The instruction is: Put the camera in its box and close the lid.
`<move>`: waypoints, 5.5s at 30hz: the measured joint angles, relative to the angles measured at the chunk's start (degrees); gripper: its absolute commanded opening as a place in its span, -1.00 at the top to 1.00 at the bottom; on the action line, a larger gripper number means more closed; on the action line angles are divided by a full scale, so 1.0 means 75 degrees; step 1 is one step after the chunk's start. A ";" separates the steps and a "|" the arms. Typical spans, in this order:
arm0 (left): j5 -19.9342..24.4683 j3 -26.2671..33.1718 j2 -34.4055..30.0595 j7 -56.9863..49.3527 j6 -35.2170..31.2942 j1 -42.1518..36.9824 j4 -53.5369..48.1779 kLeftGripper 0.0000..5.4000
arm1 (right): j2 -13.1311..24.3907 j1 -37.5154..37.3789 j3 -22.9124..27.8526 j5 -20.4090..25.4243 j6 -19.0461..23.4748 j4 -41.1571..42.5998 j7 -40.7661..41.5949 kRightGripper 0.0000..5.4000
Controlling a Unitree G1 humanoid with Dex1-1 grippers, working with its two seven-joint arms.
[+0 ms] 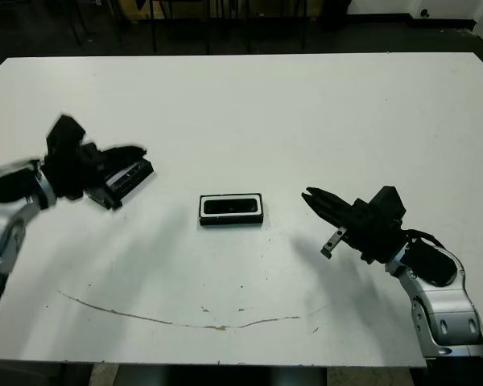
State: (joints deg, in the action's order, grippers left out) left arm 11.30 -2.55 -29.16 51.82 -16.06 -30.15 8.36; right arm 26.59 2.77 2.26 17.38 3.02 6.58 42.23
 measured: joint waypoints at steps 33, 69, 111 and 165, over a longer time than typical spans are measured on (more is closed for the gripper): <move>-0.1182 0.0361 -0.0480 -0.1836 0.0257 0.0898 -0.0054 -0.12 | -0.0120 0.0361 0.0088 0.0149 -0.0648 -0.1525 0.0479 1.00; -0.1549 -0.0268 -0.0023 -0.1812 0.0285 0.0055 0.2822 -1.00 | -0.0312 0.0589 0.0158 0.0315 -0.1267 -0.2436 0.1037 1.00; -0.0879 0.0017 -0.0008 -0.0221 0.0818 -0.0928 0.5873 -0.75 | 0.0005 0.0149 0.0417 0.0276 -0.0334 -0.1095 0.0588 1.00; -0.0337 -0.1470 0.0635 0.2999 0.0617 -0.1481 0.3927 -0.01 | -0.0183 0.0221 0.0420 0.0302 -0.0875 -0.1742 0.0602 1.00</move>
State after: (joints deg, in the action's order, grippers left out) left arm 8.77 -13.58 -24.40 74.31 -11.43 -41.26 37.81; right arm 25.22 4.43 5.41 19.65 -3.54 -6.48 46.75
